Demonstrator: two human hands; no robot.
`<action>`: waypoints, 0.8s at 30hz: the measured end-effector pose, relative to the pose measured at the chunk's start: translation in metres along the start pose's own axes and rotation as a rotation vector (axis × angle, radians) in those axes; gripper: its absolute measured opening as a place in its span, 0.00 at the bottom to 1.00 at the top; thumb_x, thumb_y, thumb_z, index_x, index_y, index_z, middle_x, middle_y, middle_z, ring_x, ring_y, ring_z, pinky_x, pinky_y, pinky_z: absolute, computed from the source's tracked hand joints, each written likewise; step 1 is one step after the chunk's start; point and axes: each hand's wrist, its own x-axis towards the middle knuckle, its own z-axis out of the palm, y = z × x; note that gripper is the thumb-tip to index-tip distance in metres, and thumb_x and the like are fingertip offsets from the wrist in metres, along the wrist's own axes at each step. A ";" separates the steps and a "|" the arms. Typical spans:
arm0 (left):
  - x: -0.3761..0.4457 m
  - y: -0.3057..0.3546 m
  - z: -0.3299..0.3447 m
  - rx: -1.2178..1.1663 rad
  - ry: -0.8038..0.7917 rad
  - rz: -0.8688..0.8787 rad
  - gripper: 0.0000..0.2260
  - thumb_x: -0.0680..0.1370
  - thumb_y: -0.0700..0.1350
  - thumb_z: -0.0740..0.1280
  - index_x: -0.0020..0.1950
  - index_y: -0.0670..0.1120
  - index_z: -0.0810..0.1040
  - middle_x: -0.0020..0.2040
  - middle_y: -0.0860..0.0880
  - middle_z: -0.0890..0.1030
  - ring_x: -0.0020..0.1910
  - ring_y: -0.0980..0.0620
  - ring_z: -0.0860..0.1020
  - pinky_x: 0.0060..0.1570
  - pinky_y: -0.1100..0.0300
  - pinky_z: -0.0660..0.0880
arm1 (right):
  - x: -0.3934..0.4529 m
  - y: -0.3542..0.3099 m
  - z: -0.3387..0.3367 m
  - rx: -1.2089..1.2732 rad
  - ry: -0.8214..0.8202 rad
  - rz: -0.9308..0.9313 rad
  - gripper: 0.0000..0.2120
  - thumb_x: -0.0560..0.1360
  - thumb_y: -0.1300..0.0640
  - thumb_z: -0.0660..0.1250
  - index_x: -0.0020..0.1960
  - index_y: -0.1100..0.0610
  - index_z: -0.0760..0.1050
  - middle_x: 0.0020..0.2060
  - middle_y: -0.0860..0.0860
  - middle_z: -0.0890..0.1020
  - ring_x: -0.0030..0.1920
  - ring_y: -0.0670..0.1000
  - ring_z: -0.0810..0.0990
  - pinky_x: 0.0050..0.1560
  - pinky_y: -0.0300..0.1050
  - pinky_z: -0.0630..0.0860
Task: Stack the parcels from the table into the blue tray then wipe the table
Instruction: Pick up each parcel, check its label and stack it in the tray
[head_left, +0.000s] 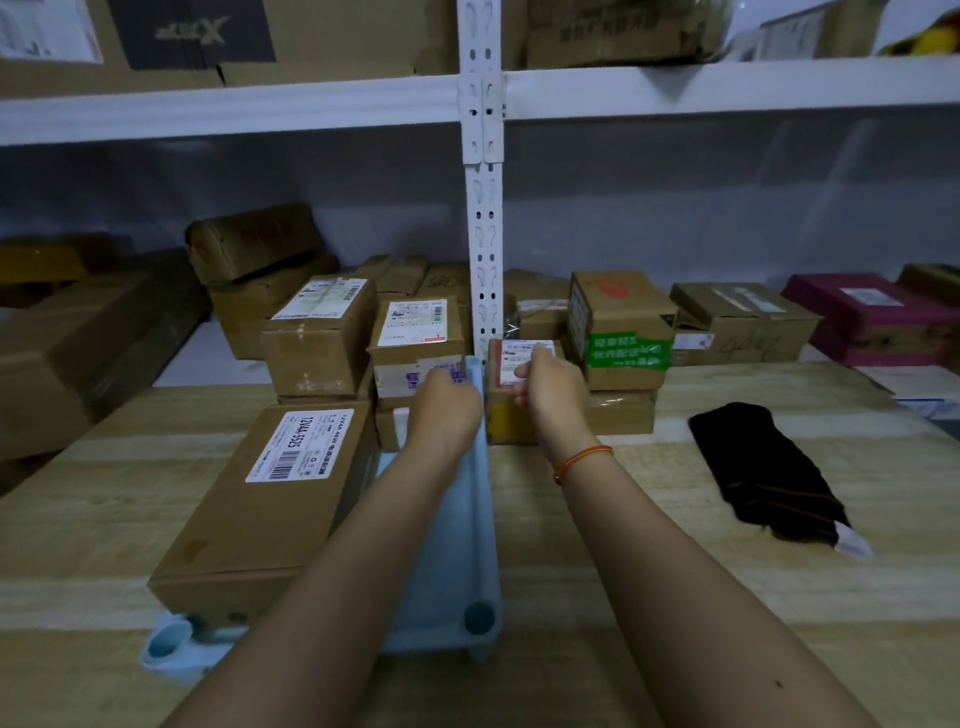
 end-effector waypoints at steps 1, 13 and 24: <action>-0.001 0.003 0.006 0.021 -0.019 0.008 0.12 0.80 0.42 0.57 0.62 0.44 0.73 0.54 0.44 0.77 0.52 0.47 0.75 0.44 0.55 0.73 | -0.003 -0.003 -0.011 0.014 0.056 -0.007 0.20 0.75 0.45 0.55 0.32 0.54 0.76 0.36 0.54 0.82 0.41 0.56 0.80 0.44 0.49 0.75; -0.008 0.061 0.081 0.067 -0.300 0.159 0.23 0.82 0.37 0.52 0.77 0.47 0.59 0.76 0.46 0.63 0.74 0.47 0.60 0.66 0.57 0.61 | 0.046 -0.001 -0.111 -0.156 0.393 -0.099 0.29 0.78 0.55 0.61 0.77 0.58 0.59 0.74 0.57 0.65 0.72 0.61 0.65 0.69 0.52 0.64; 0.051 0.019 0.128 -0.140 -0.472 0.114 0.36 0.64 0.39 0.58 0.72 0.59 0.65 0.63 0.51 0.78 0.63 0.47 0.75 0.65 0.45 0.70 | 0.051 -0.003 -0.113 -0.071 0.152 -0.141 0.29 0.64 0.48 0.62 0.65 0.52 0.69 0.60 0.52 0.79 0.61 0.57 0.77 0.62 0.58 0.74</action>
